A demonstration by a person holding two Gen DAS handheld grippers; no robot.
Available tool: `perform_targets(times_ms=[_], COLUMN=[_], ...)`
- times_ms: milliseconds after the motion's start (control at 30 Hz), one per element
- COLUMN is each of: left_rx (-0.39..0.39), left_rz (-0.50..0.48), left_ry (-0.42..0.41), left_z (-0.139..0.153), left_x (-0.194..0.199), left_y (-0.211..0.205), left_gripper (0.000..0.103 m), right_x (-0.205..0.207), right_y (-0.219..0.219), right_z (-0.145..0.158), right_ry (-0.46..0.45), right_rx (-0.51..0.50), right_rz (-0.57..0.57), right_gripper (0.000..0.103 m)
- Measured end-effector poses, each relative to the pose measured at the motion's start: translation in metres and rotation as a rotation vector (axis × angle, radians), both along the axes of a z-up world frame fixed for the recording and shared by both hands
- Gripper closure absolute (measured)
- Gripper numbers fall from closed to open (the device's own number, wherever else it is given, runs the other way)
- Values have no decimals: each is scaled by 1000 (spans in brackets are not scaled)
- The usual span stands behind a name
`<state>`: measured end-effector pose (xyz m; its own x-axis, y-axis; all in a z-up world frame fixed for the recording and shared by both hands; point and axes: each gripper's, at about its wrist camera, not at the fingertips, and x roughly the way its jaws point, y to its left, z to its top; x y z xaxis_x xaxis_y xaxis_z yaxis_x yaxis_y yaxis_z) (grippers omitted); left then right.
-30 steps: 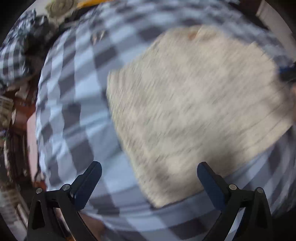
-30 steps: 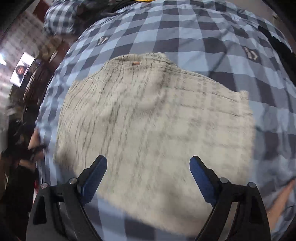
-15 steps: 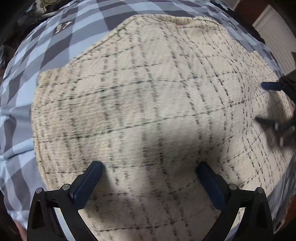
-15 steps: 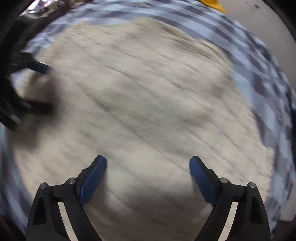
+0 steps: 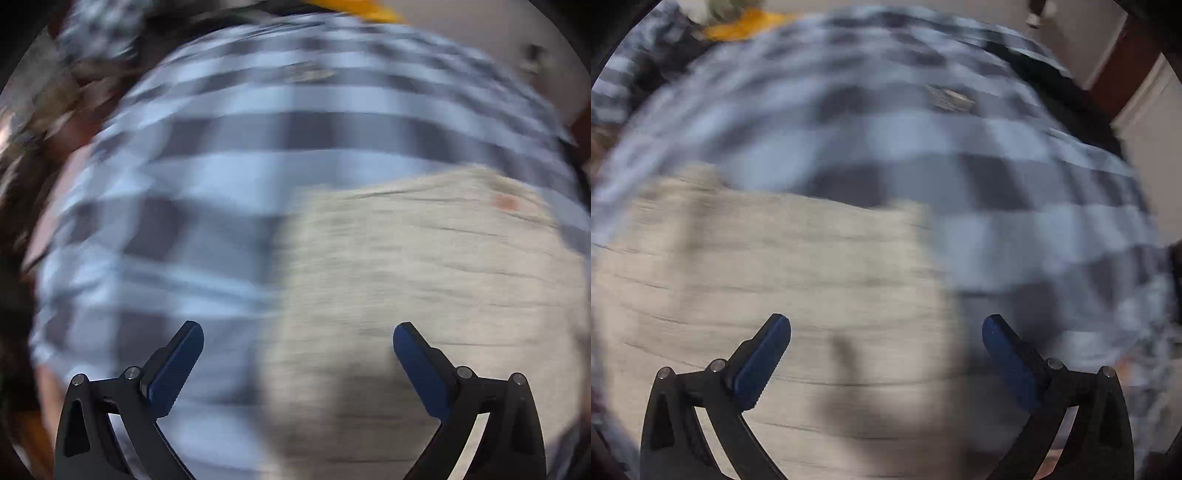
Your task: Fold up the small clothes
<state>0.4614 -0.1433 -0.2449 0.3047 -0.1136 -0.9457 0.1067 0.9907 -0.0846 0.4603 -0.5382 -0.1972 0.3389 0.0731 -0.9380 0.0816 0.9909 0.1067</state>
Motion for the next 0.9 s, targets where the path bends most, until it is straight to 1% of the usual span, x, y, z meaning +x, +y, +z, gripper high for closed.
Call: perform_targets(times_ms=[33, 67, 100, 133, 167, 200, 267, 300, 333, 367, 400, 433, 500, 533, 633, 667, 700, 767, 833, 900], left_rx=[-46, -92, -120, -114, -83, -23, 62, 51, 17, 2, -6, -30, -85, -93, -74, -50, 12, 82, 62, 36], left_rz=[-85, -175, -266, -321, -366, -398, -414, -405, -392, -378, -365, -358, -341, -331, -297, -270, -223, -146, -110, -84], left_ry=[6, 12, 15, 19, 25, 35, 50, 48, 42, 36, 41, 51, 75, 78, 71, 60, 40, 31, 61, 114], left_z=[0, 1, 0, -5, -10, -21, -42, -49, -50, -49, -47, -45, -40, -38, -30, -27, -19, -6, 4, 13], left_x=[-2, -7, -13, -15, -19, -23, -24, -23, -21, -18, -14, -11, -7, -8, -7, -7, -7, -12, -24, -44], left_y=[-22, -45, -71, -88, -104, -116, -122, -116, -108, -99, -89, -81, -64, -55, -25, -13, 4, 39, 65, 89], left_gripper=[0, 0, 0, 0, 0, 0, 0, 0, 0, 0, 0, 0, 0, 0, 0, 0, 0, 0, 0, 0], right_x=[-2, -6, -8, -8, -9, -9, -7, -9, -10, -10, -7, -3, 2, 2, -11, -19, -25, -39, -55, -76], right_y=[16, 39, 63, 90, 105, 123, 134, 134, 127, 116, 94, 73, 23, -15, -95, -114, -128, -153, -171, -173], right_z=[1, -1, -4, -10, -17, -28, -53, -60, -61, -60, -59, -59, -59, -60, -56, -52, -47, -31, -17, -2], right_ry=[-5, 0, 15, 46, 67, 101, 159, 165, 141, 126, 119, 124, 142, 162, 211, 216, 216, 205, 194, 202], right_rx=[44, 89, 113, 128, 119, 81, -55, -100, -106, -119, -151, -161, -164, -195, -192, -183, -173, -144, -110, -46], right_rz=[38, 100, 156, 232, 278, 334, 404, 428, 441, 431, 394, 350, 226, 126, -54, -99, -128, -173, -190, -193], right_gripper=[2, 2, 2, 2, 2, 2, 2, 2, 2, 2, 2, 2, 2, 2, 2, 2, 2, 2, 2, 2])
